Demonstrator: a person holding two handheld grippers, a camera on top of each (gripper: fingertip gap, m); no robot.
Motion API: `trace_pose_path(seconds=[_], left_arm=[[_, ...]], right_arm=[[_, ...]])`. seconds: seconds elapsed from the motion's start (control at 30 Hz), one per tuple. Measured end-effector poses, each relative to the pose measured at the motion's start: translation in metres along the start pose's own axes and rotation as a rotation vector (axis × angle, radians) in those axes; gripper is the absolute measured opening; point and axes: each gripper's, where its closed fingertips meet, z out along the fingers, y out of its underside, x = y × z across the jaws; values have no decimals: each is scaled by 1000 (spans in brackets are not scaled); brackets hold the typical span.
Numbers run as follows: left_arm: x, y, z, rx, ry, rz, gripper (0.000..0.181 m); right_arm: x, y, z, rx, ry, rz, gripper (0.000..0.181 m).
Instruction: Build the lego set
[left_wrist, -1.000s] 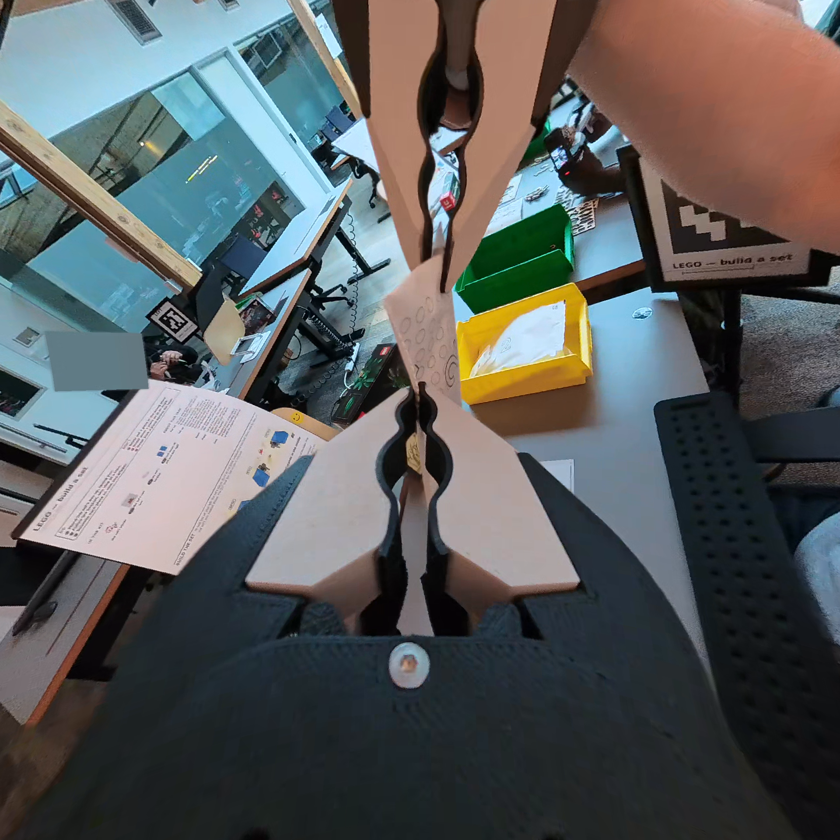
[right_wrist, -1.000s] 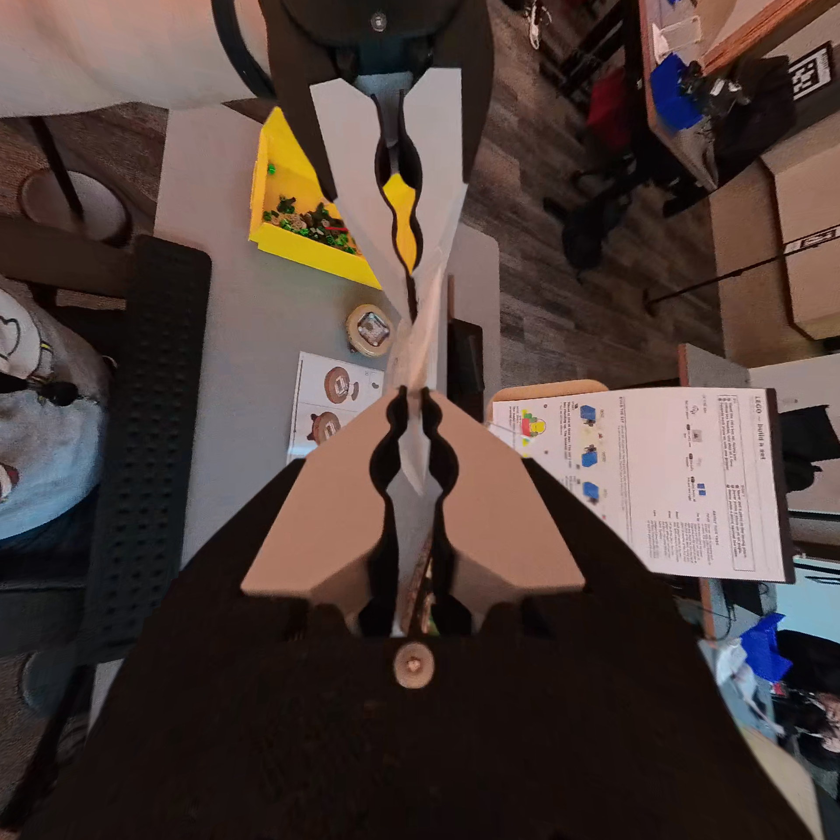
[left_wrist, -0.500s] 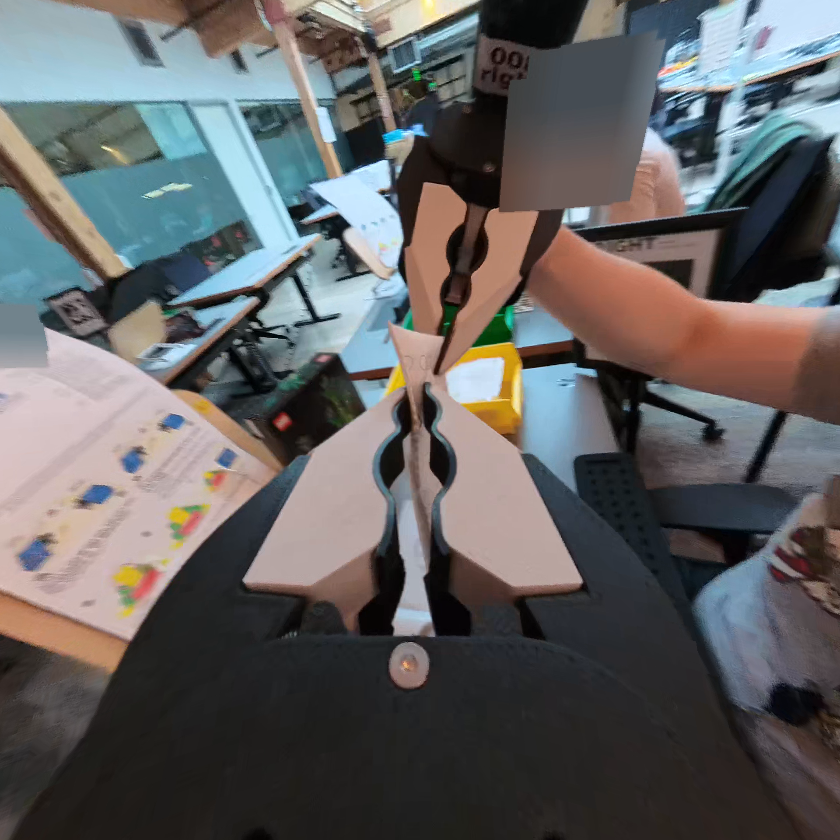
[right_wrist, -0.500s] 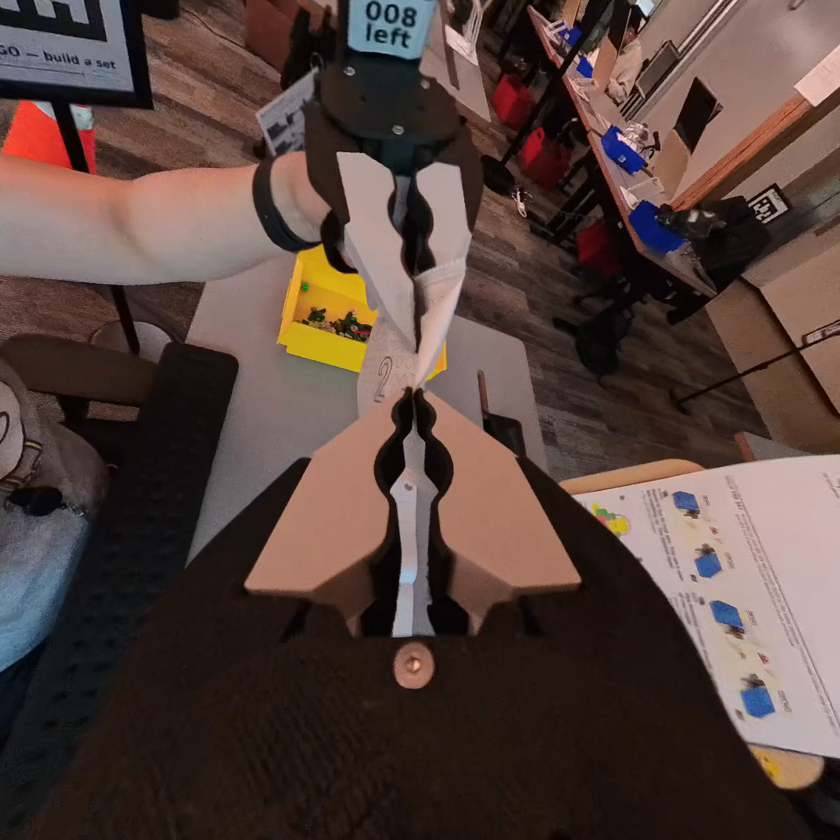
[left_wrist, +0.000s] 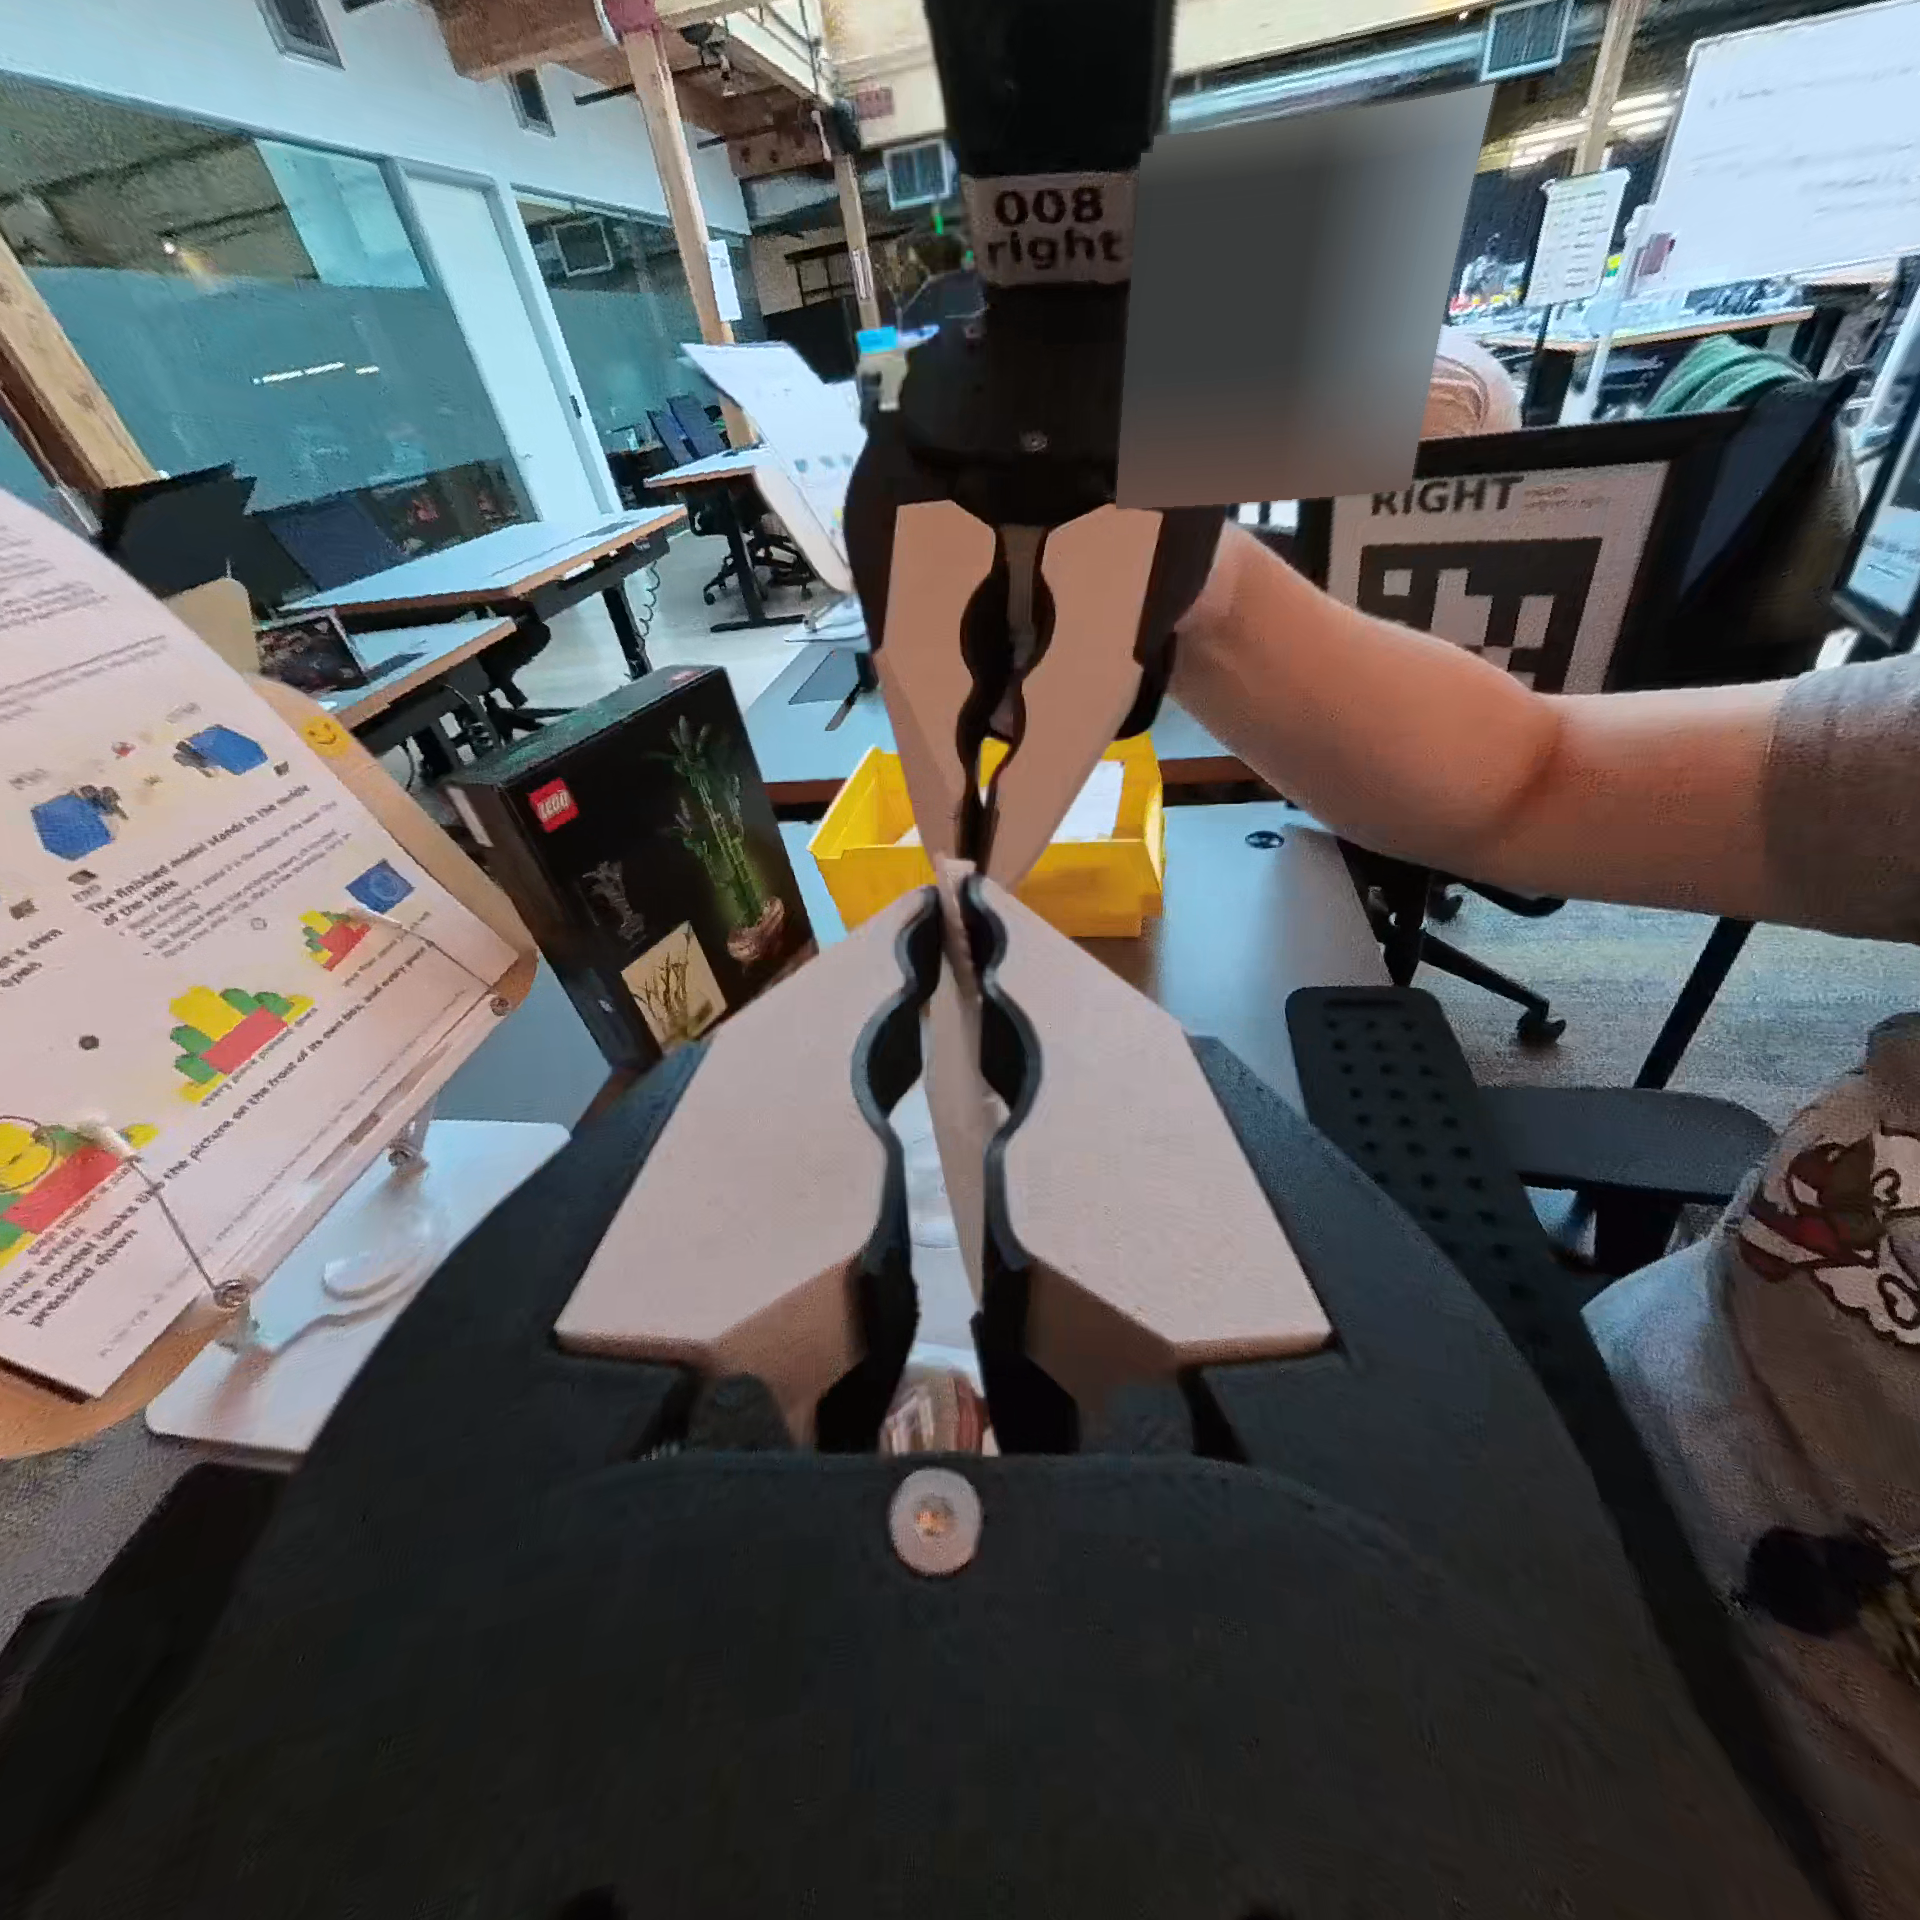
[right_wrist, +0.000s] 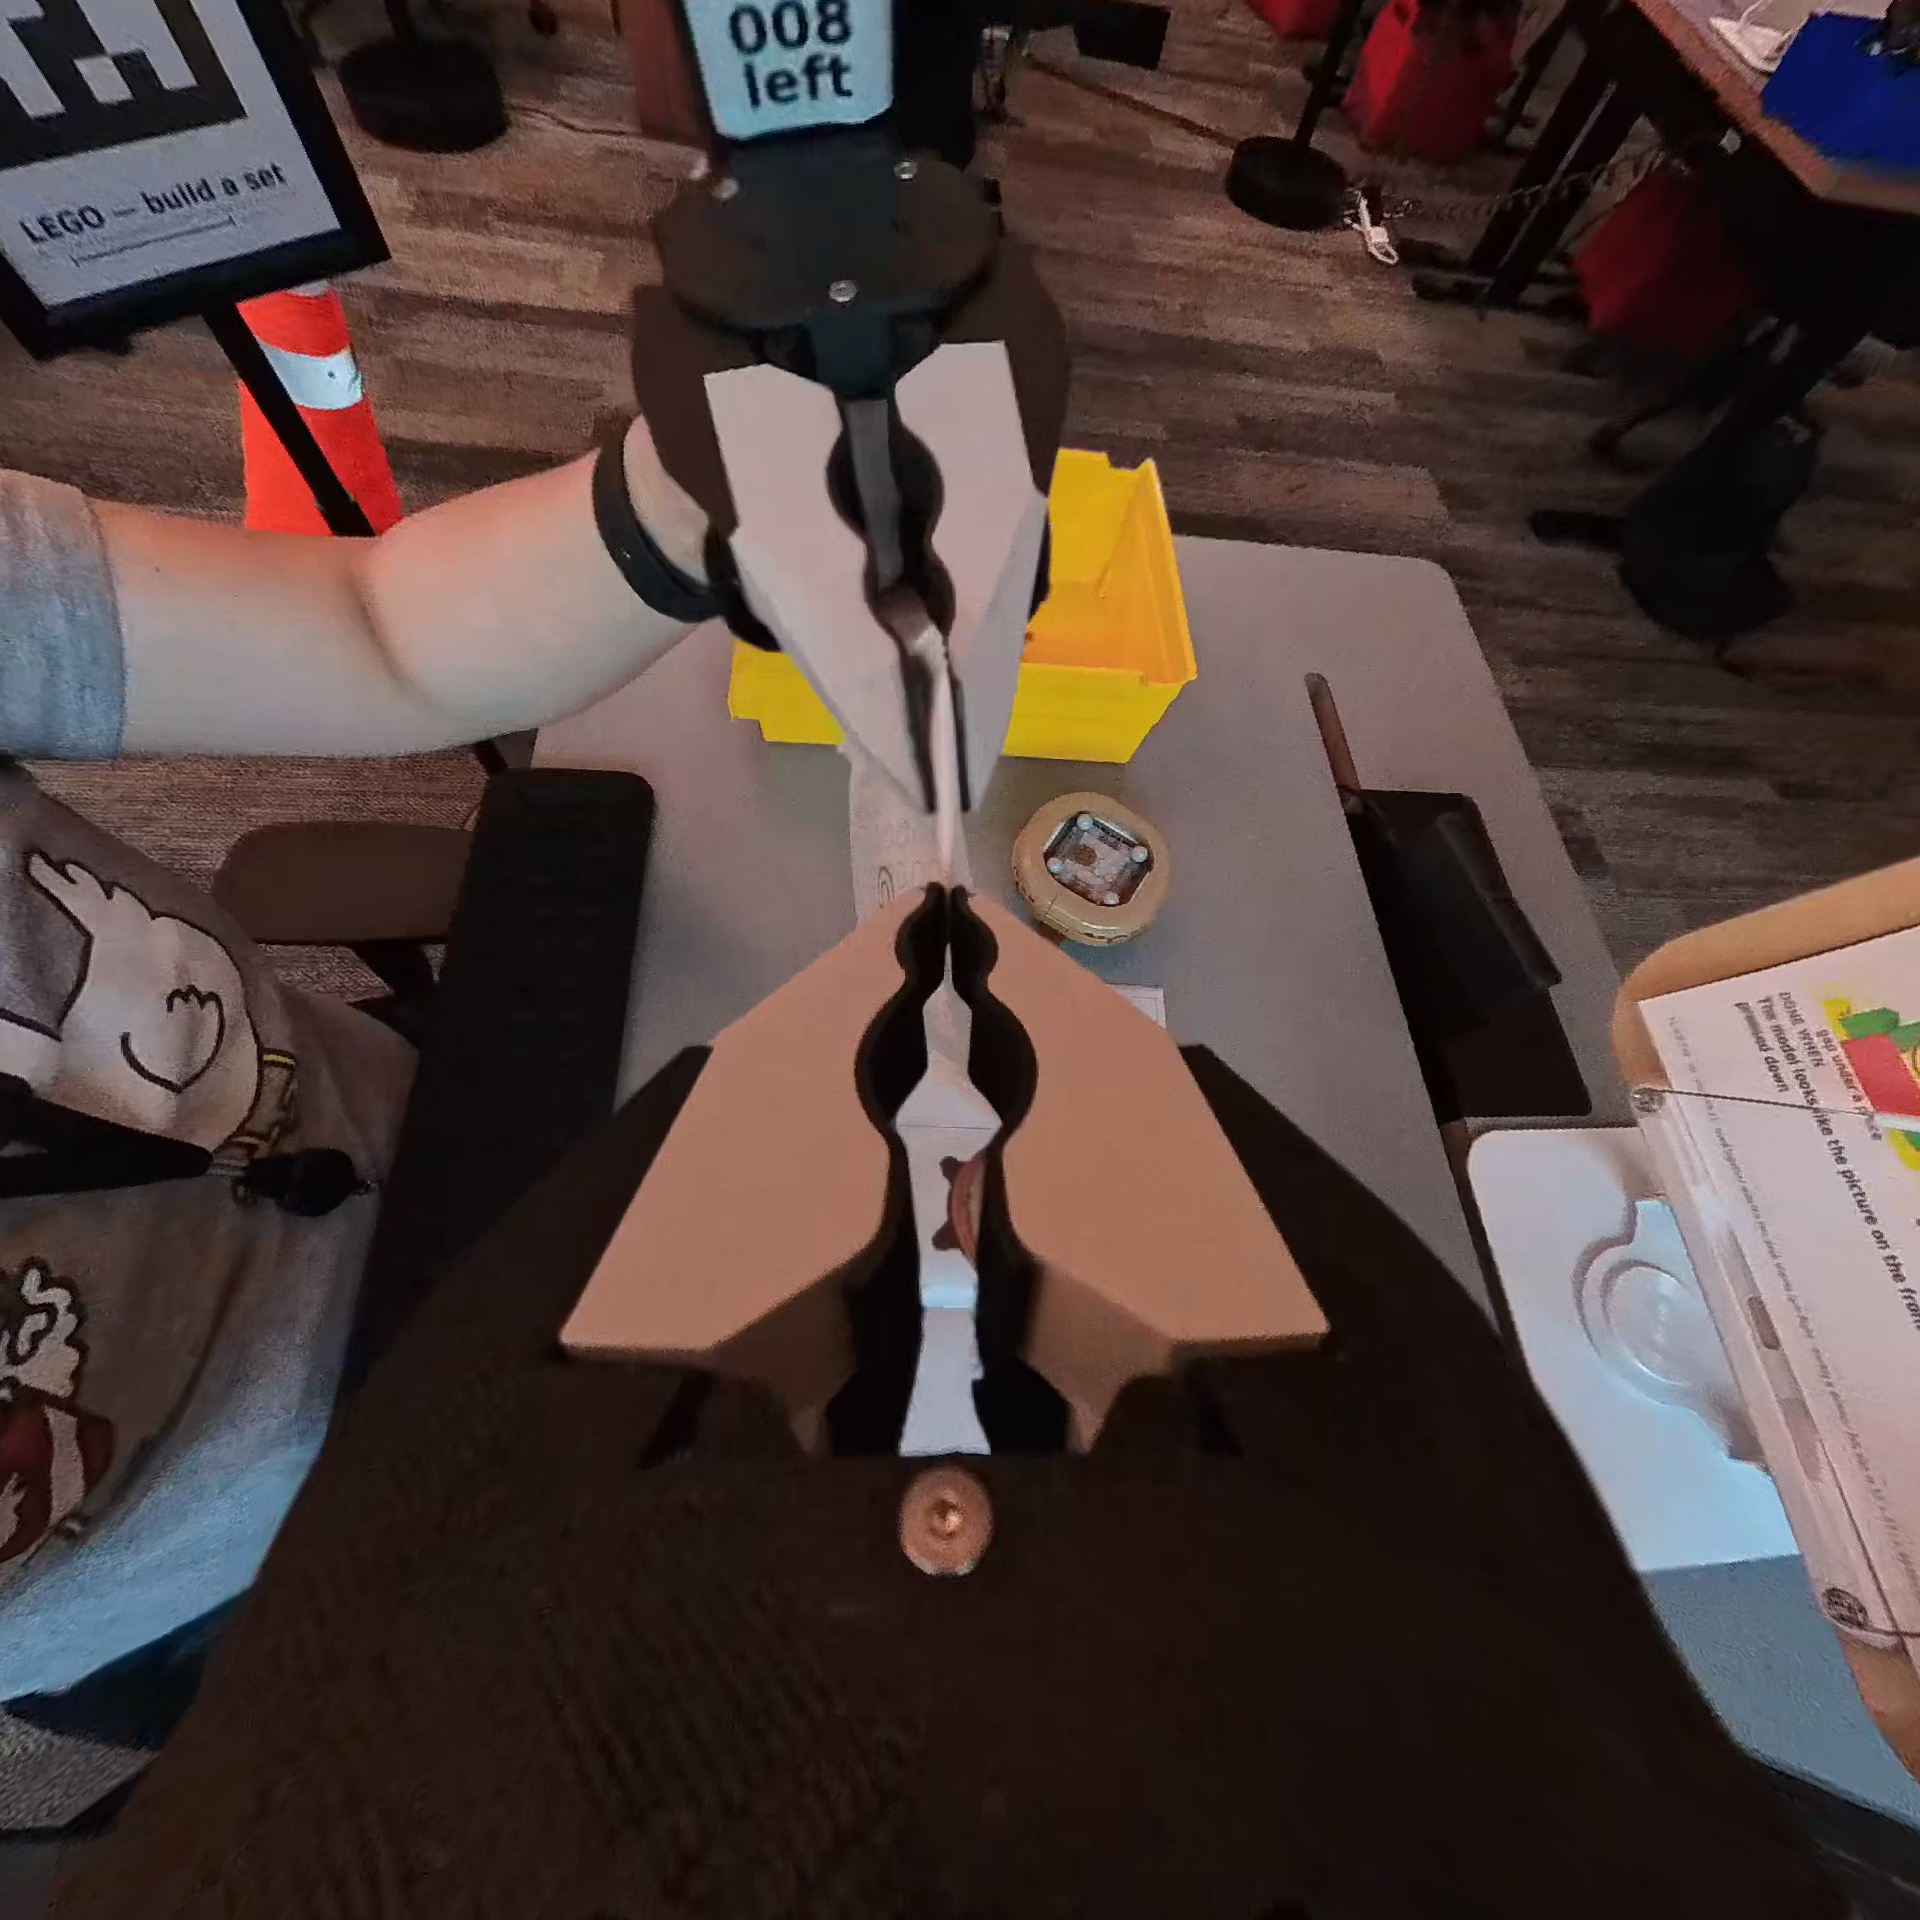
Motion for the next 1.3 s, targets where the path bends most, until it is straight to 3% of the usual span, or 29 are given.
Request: trace_pose_path(seconds=[0.13, 0.2, 0.3, 0.5, 0.6, 0.7, 0.77, 0.83, 0.9, 1.03, 1.17, 1.3], left_arm=[[-10, 8, 0, 1, -27, -34, 0], [-9, 9, -3, 19, -26, -24, 0], [-6, 14, -4, 16, 2, -28, 0], [-2, 30, 0, 5, 50, -54, 0], [-12, 48, -5, -11, 13, -152, 14], [-10, 57, -9, 60, 57, -220, 2], [-9, 71, -8, 37, 80, -247, 0], [-9, 86, -4, -8, 78, -261, 0], [-5, 98, 1, -62, 109, -275, 0], [-2, 121, 17, -184, 95, -227, 0], [3, 125, 24, -199, 117, -218, 0], [5, 126, 21, -201, 131, -203, 0]], right_arm=[[10, 8, 5, 42, 44, 36, 2], [16, 30, 6, -21, 49, 81, 13], [0, 36, 7, 41, -74, 117, 0], [-2, 53, 13, 67, -49, 96, 0], [2, 63, 18, 126, -1, 123, 0], [-1, 73, 25, 188, -13, 182, 0], [-4, 85, 34, 194, -43, 210, 0], [-12, 96, 39, 153, -107, 214, 4], [-5, 88, 38, 148, -69, 184, 25], [5, 61, 42, 14, -13, 72, 19], [2, 88, 52, -328, -81, 38, 5], [-2, 92, 55, -367, -107, 17, 0]])
